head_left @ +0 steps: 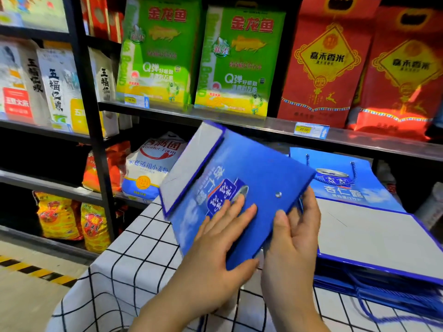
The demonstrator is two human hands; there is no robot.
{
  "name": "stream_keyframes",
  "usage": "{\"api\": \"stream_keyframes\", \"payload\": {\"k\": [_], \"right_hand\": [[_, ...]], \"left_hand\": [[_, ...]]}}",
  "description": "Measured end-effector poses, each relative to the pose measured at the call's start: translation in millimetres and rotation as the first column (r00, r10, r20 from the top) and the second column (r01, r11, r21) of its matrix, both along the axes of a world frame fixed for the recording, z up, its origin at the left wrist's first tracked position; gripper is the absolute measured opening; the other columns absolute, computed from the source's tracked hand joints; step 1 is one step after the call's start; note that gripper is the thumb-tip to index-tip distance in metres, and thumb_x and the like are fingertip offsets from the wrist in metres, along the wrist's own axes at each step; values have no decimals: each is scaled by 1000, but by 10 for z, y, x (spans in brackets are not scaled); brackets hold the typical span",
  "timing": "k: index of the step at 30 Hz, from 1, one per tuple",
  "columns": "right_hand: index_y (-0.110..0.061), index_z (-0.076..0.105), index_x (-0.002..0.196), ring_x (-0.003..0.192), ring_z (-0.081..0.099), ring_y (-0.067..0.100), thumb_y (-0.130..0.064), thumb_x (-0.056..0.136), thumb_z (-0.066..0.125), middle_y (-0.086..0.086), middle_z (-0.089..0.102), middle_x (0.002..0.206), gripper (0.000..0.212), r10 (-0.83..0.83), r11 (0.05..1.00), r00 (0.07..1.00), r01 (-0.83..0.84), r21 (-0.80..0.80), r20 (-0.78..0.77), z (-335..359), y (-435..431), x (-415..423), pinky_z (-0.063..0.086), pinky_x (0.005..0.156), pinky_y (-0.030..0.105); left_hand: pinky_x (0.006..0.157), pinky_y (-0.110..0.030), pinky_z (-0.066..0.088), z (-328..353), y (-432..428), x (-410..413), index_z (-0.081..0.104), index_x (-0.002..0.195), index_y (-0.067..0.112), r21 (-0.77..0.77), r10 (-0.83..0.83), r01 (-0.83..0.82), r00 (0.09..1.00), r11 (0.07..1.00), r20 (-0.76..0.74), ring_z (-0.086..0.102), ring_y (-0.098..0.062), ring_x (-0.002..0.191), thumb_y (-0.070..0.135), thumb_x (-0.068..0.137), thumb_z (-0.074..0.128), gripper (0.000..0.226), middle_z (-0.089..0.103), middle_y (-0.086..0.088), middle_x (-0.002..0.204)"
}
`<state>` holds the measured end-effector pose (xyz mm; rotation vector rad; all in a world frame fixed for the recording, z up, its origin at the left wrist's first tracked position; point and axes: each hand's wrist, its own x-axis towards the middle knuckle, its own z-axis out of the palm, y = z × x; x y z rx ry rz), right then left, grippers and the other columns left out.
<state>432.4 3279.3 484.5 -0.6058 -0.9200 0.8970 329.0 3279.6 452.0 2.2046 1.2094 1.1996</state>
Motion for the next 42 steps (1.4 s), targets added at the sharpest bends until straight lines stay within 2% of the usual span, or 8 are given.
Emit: {"api": "stream_keyframes", "payload": {"k": [5, 10, 15, 18, 30, 35, 39, 42], "right_hand": [[-51, 51, 112, 86, 62, -5, 8, 81, 58, -9, 60, 105, 68, -207, 967, 957, 232, -106, 205, -378, -112, 147, 47, 65, 6], [-38, 58, 107, 85, 54, -5, -21, 76, 47, -14, 50, 92, 37, -532, 841, 512, 414, 349, 675, -656, -164, 336, 41, 71, 4], [-25, 64, 106, 99, 63, 14, -28, 79, 32, -3, 66, 110, 42, -274, 935, 22, 240, 261, 961, -582, 99, 318, 52, 82, 25], [-22, 36, 138, 141, 20, 21, -38, 97, 18, -1, 23, 153, 47, 142, 973, -331, 220, -70, 933, -546, 220, 305, 19, 113, 37], [-24, 20, 146, 144, 6, 19, -40, 99, 20, -3, 11, 156, 49, 246, 943, -318, 299, -149, 916, -595, 202, 271, 7, 116, 34], [-22, 21, 146, 144, 9, 22, -41, 99, 20, 1, 11, 156, 50, 243, 934, -305, 330, -138, 921, -603, 185, 228, 10, 115, 35], [-23, 26, 143, 144, 10, 21, -38, 100, 21, -1, 14, 156, 46, 299, 938, -240, 253, -238, 924, -473, 173, 297, 15, 113, 32], [-15, 59, 110, 121, 46, 23, -25, 101, 28, 8, 57, 124, 34, 449, 871, 189, 127, -475, 873, -337, 161, 463, 35, 93, 27]], "left_hand": [[116, -30, 4, -152, 109, -130, 12, 116, 72, -178, -60, 19, 972, 984, -226, -5, 18, 132, 60, 62, 36, 60, -2, 48, 135], [116, -33, 3, -186, 184, -187, 36, 133, 50, -291, -172, 25, 853, 957, -493, 4, 1, 140, 40, 84, 53, 53, 2, 38, 140], [106, -6, 9, -89, 181, -205, 49, 128, 44, -375, -261, 93, 866, 922, -427, 16, 12, 132, 42, 72, 60, 57, 26, 36, 139], [98, -5, 26, 1, 109, -318, 50, 126, 41, -361, -144, -47, 863, 932, -484, 34, 11, 120, 41, 74, 68, 55, 39, 35, 127], [54, -16, 28, 165, -56, -372, 43, 114, 40, -220, 62, -350, 643, 911, -764, 52, -11, 92, 37, 82, 58, 36, 50, 12, 88], [48, -16, 43, 190, 22, -205, 56, 99, 34, -539, 200, -196, 978, 819, -52, 57, -8, 50, 18, 86, 59, 20, 65, 2, 62], [46, -18, 47, 216, 55, 14, 65, 98, 25, -639, 322, 145, 768, 755, 553, 68, -14, 65, 1, 84, 59, 28, 73, 0, 90], [51, -18, 50, 161, 147, 149, 66, 107, 20, -628, 341, 123, 751, 768, 565, 69, -7, 71, 4, 85, 60, 27, 71, 3, 102]]}}
